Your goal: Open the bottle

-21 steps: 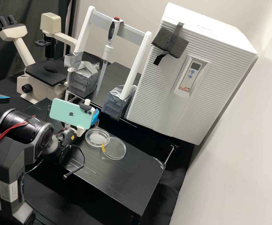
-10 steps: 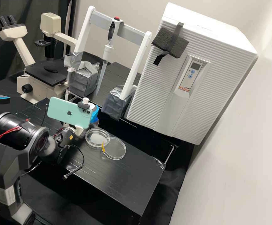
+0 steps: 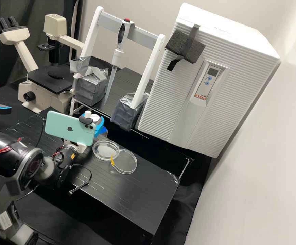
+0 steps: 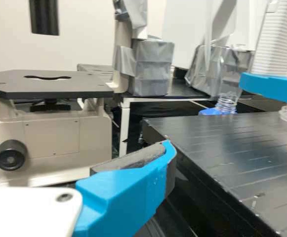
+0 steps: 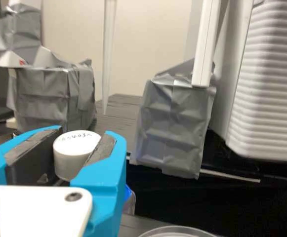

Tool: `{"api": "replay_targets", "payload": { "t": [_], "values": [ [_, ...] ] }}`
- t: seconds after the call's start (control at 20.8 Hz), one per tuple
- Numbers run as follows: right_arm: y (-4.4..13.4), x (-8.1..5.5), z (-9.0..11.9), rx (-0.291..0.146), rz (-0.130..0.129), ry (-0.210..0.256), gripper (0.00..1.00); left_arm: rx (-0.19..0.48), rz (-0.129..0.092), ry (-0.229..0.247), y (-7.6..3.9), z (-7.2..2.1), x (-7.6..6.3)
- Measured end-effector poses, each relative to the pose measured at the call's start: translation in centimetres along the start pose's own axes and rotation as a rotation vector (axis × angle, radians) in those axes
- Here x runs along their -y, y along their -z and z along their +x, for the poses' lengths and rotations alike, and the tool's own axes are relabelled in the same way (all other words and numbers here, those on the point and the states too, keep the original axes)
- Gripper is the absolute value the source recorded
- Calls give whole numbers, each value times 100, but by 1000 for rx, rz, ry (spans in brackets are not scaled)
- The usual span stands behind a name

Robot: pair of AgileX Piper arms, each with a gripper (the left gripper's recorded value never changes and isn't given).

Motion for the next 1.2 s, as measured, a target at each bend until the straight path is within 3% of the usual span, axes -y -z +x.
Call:
{"api": "replay_targets", "payload": {
  "t": [0.14,0.58,0.87,1.15,1.2],
  "values": [
    [22,18,-109,-28,5,3,0,5,-1,1,-10,4,3],
    [21,179,-441,-58,-7,111,0,-20,-17,-20,3,10,-13],
    [-38,167,-529,-32,24,113,0,-39,-28,-36,16,13,-25],
    [-43,167,-529,-29,24,113,0,-47,-32,-42,23,13,-30],
    [-43,167,-529,-29,24,113,100,-47,-32,-42,23,13,-30]
  ]
}}
